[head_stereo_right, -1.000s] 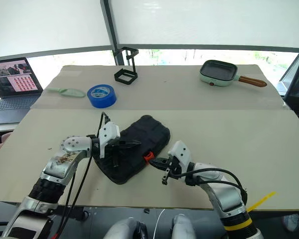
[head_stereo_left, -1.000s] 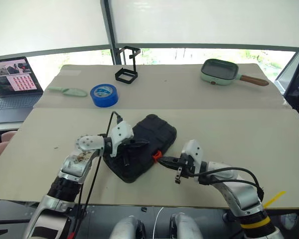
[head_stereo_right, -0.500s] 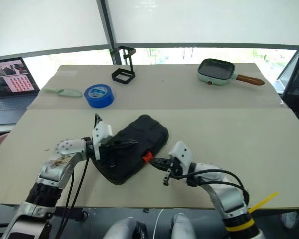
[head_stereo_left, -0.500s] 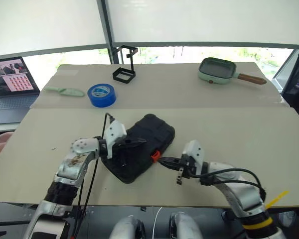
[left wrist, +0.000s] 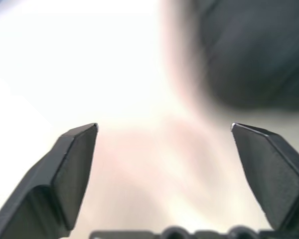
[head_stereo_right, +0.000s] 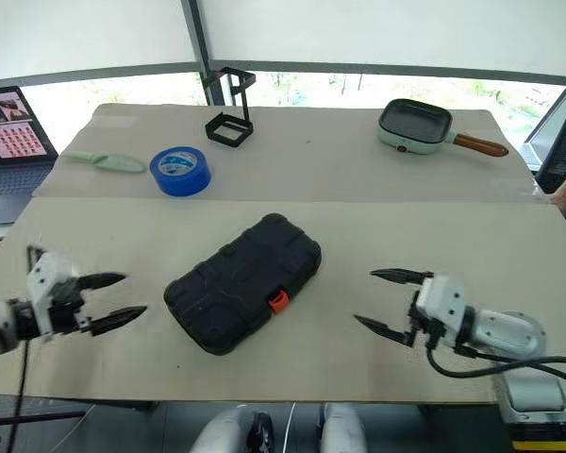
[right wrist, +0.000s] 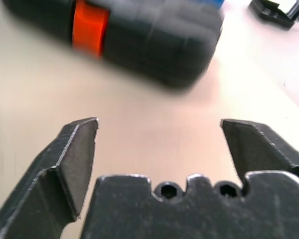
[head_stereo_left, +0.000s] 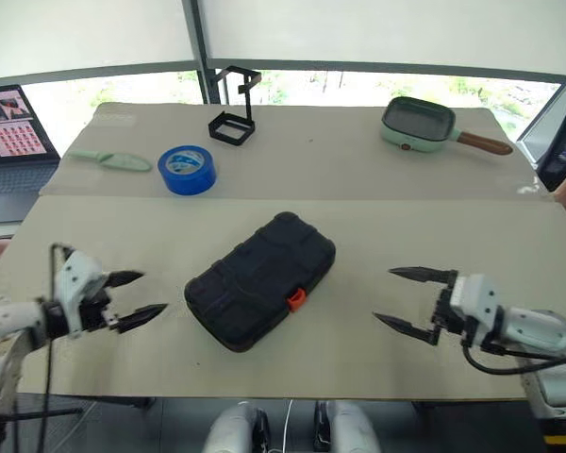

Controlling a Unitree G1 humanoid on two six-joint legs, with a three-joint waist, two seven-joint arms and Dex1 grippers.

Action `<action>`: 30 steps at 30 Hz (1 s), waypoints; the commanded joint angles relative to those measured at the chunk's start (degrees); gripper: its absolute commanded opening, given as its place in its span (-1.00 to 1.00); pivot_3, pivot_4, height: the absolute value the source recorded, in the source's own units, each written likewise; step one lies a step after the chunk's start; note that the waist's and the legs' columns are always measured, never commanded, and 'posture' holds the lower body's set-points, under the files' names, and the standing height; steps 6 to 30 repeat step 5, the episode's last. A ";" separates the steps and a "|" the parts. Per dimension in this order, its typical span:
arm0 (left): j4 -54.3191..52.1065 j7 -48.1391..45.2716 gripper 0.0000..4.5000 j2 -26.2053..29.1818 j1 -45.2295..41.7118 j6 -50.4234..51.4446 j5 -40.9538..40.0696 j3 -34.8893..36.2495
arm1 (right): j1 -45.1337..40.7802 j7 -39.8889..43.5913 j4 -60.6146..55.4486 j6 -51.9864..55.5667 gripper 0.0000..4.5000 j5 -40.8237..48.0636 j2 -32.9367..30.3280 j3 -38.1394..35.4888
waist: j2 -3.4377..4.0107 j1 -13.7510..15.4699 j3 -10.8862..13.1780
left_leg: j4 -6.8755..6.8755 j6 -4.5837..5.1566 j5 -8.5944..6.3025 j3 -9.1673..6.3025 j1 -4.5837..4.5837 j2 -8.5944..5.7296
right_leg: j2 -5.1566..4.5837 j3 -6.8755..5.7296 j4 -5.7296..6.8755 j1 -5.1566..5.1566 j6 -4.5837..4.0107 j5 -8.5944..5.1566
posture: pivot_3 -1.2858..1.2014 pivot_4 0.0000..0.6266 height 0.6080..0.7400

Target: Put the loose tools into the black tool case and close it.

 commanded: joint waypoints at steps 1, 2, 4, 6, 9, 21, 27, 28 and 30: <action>1.19 1.61 1.00 0.01 2.63 -8.49 4.18 2.36 | -3.87 1.54 4.52 -1.63 0.98 1.95 -1.10 -1.15 | -0.07 0.12 0.10 | 0.00 -0.07 0.00 0.00 -0.05 0.00 | -0.02 0.03 -0.01 -0.04 -0.03 0.02 | 0.03 -0.52 1.00; 1.12 2.33 1.00 -0.51 2.74 -9.63 4.62 2.23 | -4.59 1.93 5.57 -2.34 0.98 1.90 -1.09 -0.89 | -0.06 0.22 0.11 | 0.05 -0.32 -0.11 -0.06 -0.06 0.00 | -0.09 0.03 0.01 -0.03 -0.09 0.06 | 0.03 -0.52 1.00; 0.85 2.77 1.00 -2.01 2.30 -12.55 4.48 1.92 | -6.10 2.17 7.64 -3.07 0.98 1.56 -0.90 -0.57 | -0.04 0.56 0.12 | 0.05 -0.57 -0.18 -0.07 -0.04 0.00 | -0.17 0.03 0.00 -0.01 -0.24 0.15 | 0.03 -0.52 1.00; 0.79 2.52 1.00 -2.53 1.92 -13.57 4.12 1.67 | -6.88 2.25 8.67 -3.57 0.98 1.19 -0.85 -0.36 | -0.04 0.56 0.12 | 0.05 -0.60 -0.16 -0.10 -0.02 0.01 | -0.18 0.02 0.00 -0.01 -0.37 0.23 | 0.03 -0.52 1.00; 0.79 2.52 1.00 -2.53 1.92 -13.57 4.12 1.67 | -6.88 2.25 8.67 -3.57 0.98 1.19 -0.85 -0.36 | -0.04 0.56 0.12 | 0.05 -0.60 -0.16 -0.10 -0.02 0.01 | -0.18 0.02 0.00 -0.01 -0.37 0.23 | 0.03 -0.52 1.00; 0.79 2.52 1.00 -2.53 1.92 -13.57 4.12 1.67 | -6.88 2.25 8.67 -3.57 0.98 1.19 -0.85 -0.36 | -0.04 0.56 0.12 | 0.05 -0.60 -0.16 -0.10 -0.02 0.01 | -0.18 0.02 0.00 -0.01 -0.37 0.23 | 0.03 -0.52 1.00; 0.79 2.52 1.00 -2.53 1.92 -13.57 4.12 1.67 | -6.88 2.25 8.67 -3.57 0.98 1.19 -0.85 -0.36 | -0.04 0.56 0.12 | 0.05 -0.60 -0.16 -0.10 -0.02 0.01 | -0.18 0.02 0.00 -0.01 -0.37 0.23 | 0.03 -0.52 1.00; 0.79 2.52 1.00 -2.53 1.92 -13.57 4.12 1.67 | -6.88 2.25 8.67 -3.57 0.98 1.19 -0.85 -0.36 | -0.04 0.56 0.12 | 0.05 -0.60 -0.16 -0.10 -0.02 0.01 | -0.18 0.02 0.00 -0.01 -0.37 0.23 | 0.03 -0.52 1.00; 0.79 2.52 1.00 -2.53 1.92 -13.57 4.12 1.67 | -6.88 2.25 8.67 -3.57 0.98 1.19 -0.85 -0.36 | -0.04 0.56 0.12 | 0.05 -0.60 -0.16 -0.10 -0.02 0.01 | -0.18 0.02 0.00 -0.01 -0.37 0.23 | 0.03 -0.52 1.00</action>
